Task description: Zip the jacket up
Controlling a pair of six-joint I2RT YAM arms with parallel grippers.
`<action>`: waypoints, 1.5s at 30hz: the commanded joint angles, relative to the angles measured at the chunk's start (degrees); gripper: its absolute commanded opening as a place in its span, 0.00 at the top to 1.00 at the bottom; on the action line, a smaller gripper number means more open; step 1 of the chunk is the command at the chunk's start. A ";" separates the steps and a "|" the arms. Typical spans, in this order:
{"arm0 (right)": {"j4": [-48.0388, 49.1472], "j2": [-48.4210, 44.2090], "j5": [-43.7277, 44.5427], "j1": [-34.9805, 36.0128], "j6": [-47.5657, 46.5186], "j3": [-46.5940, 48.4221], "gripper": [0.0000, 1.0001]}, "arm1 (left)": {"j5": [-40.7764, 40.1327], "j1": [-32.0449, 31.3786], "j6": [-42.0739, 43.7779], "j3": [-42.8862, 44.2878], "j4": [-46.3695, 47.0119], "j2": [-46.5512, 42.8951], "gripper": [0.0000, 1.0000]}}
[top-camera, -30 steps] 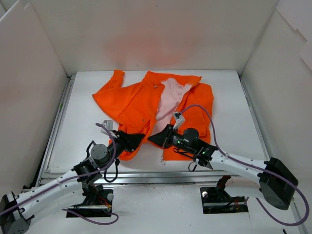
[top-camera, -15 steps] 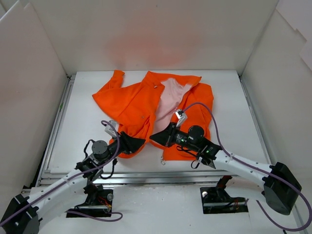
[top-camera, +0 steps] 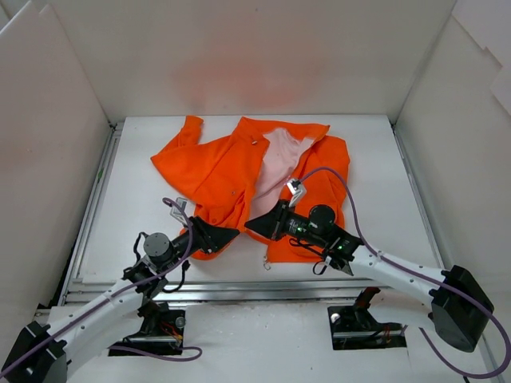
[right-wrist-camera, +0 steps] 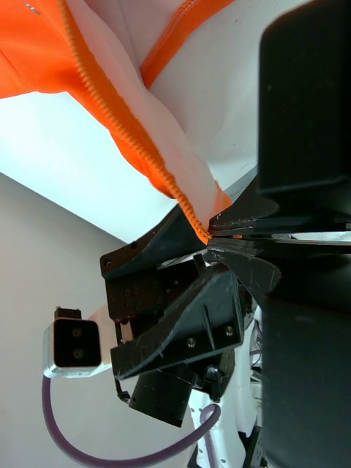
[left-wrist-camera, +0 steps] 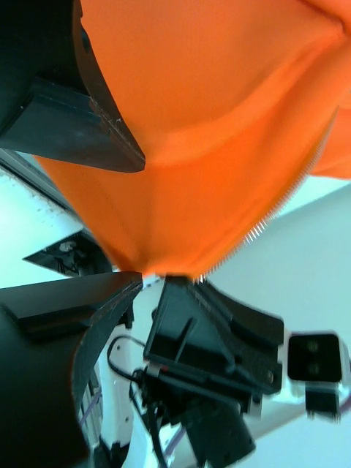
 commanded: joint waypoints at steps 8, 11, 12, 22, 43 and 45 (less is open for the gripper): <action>8.10 0.93 -1.66 -0.36 1.00 1.30 1.00 | 5.04 0.10 -4.18 -0.08 17.31 5.70 0.45; 8.63 0.93 -1.92 -0.36 1.18 1.04 1.00 | 4.52 0.10 -3.65 0.53 17.32 6.14 0.47; 8.80 1.02 -2.01 -0.36 1.26 0.95 1.00 | 4.25 0.10 -3.39 0.97 17.14 6.14 0.48; 9.07 1.20 -2.72 -0.44 1.35 0.51 1.00 | 1.53 0.10 -2.51 1.85 17.32 6.31 0.65; -1.55 0.67 -2.20 -0.36 -1.54 3.58 1.00 | 1.09 0.10 -1.54 2.12 19.25 7.29 1.00; -7.85 0.06 -0.44 -0.45 -3.30 5.69 1.00 | -1.18 0.10 -1.54 1.68 18.81 6.15 1.00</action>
